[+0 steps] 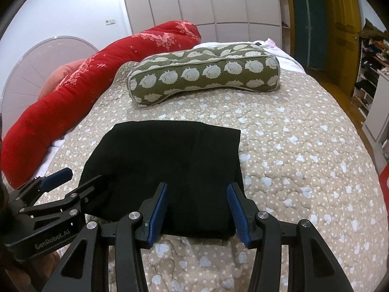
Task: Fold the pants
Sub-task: 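Release the pants and pull both grippers back from the stack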
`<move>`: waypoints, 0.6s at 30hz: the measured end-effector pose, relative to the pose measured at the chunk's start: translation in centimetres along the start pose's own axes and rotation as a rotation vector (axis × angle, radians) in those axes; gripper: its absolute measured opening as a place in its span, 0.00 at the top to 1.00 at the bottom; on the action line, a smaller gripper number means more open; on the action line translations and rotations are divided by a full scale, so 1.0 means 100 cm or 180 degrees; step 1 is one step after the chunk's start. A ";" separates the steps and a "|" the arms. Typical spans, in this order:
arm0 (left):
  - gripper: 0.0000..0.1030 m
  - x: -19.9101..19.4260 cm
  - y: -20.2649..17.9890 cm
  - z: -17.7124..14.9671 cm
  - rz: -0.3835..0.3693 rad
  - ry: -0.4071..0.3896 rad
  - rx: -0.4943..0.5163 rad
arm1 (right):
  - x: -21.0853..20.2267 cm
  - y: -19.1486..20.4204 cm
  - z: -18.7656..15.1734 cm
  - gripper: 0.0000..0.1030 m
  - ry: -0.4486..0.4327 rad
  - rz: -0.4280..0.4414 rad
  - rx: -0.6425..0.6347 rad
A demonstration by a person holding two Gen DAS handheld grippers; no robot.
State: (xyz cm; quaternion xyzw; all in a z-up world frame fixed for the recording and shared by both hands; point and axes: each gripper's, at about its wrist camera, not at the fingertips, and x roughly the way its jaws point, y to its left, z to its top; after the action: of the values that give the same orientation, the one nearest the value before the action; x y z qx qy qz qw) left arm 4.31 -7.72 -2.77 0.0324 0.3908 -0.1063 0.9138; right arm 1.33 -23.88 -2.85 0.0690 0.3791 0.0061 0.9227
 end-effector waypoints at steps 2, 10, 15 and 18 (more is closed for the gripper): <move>0.21 -0.003 -0.002 -0.001 0.0018 -0.0031 0.0010 | -0.002 -0.002 -0.001 0.53 -0.0005 -0.0003 0.0022; 0.21 -0.015 -0.002 -0.002 0.0070 -0.0125 -0.0019 | -0.008 -0.008 -0.004 0.53 -0.0002 -0.0025 0.0107; 0.21 -0.020 -0.004 -0.004 0.0075 -0.0139 -0.0014 | -0.013 -0.007 -0.007 0.53 -0.0012 -0.0036 0.0106; 0.21 -0.025 -0.005 -0.005 0.0098 -0.0170 0.0004 | -0.017 -0.006 -0.009 0.53 -0.0016 -0.0051 0.0106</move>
State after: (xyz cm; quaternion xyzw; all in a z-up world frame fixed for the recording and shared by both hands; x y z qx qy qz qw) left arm 2.17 -7.71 -1.33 0.0361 0.3656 -0.0932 0.9254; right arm -0.52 -24.43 -2.37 0.0814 0.3775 -0.0077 0.9224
